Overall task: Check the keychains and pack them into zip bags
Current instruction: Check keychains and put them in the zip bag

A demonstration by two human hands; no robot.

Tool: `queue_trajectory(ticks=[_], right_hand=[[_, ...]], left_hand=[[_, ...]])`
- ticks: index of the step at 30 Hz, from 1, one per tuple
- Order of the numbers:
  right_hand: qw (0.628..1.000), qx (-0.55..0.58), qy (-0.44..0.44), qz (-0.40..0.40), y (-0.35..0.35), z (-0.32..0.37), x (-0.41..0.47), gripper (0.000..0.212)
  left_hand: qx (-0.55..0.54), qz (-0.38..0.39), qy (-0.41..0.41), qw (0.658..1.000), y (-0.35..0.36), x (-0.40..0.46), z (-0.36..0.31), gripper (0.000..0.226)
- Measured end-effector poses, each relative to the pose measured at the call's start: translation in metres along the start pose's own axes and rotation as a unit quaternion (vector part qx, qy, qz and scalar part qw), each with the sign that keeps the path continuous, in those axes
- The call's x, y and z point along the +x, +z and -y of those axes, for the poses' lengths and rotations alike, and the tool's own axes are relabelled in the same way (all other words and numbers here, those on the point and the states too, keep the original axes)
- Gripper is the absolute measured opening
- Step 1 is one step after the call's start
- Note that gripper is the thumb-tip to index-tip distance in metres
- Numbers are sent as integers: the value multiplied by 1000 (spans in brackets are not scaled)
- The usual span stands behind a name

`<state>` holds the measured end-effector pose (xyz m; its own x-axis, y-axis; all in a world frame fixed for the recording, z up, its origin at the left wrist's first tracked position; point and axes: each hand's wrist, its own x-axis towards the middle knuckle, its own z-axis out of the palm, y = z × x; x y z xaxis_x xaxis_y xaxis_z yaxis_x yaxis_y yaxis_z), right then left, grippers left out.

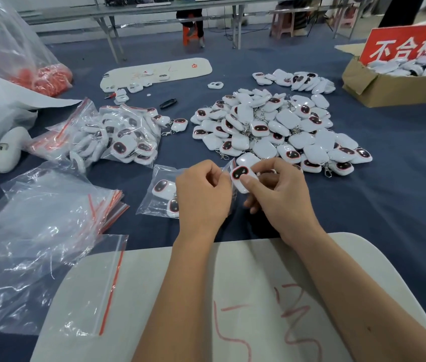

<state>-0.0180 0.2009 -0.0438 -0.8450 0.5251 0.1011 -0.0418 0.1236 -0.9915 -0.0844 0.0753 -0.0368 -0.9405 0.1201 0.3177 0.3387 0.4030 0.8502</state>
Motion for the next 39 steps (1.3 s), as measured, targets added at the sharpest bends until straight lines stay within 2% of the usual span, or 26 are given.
queue_trajectory(ticks=[2,5,7,10,13,15,18,20,22,26,30,31,33,35,36,37,39], right_hand=[[998,-54,-17,-11,1,0,-1,11],[988,-139,-68,-21,2,-2,-1,3],[983,-158,-90,-24,3,-2,-1,15],[995,-61,-81,-7,2,-1,-1,29],[996,-10,-84,23,1,-1,-2,22],[993,-7,-90,71,1,-3,-1,22],[974,-54,-110,193,1,-2,-2,31],[961,-68,-128,236,3,0,-2,34],[960,-54,-121,247,4,3,-3,37],[975,-86,-108,173,5,-1,-5,38],[967,-44,-97,230,5,6,-5,46],[974,-35,-94,205,5,7,-5,46],[989,-72,-114,53,4,4,-4,40],[967,-179,-139,-117,1,1,-4,37],[946,-238,-149,-161,-1,1,-4,38],[930,-292,-154,-163,-2,0,-2,40],[912,-381,-124,-91,-5,-2,4,47]], left_hand=[[-3,6,-5,1000,1,0,0,21],[13,25,36,999,2,-2,-2,22],[21,33,61,997,3,-3,-4,23],[3,28,64,998,5,-3,-4,23],[-20,2,68,998,4,-3,-5,22],[-28,-17,84,996,3,-4,-7,22],[-35,-43,111,992,-1,-4,-10,24],[-35,-58,122,990,-3,-4,-11,24],[-39,-79,128,988,-4,-4,-11,23],[-38,-95,140,985,0,-6,-13,24],[-17,-91,128,987,9,-9,-14,22],[-16,-92,124,988,11,-8,-14,22],[-7,-62,124,990,16,-8,-13,23],[16,10,136,991,23,-12,-13,26],[28,50,144,988,27,-15,-13,26],[38,82,153,984,29,-17,-11,24],[51,117,159,979,33,-17,-7,22]])
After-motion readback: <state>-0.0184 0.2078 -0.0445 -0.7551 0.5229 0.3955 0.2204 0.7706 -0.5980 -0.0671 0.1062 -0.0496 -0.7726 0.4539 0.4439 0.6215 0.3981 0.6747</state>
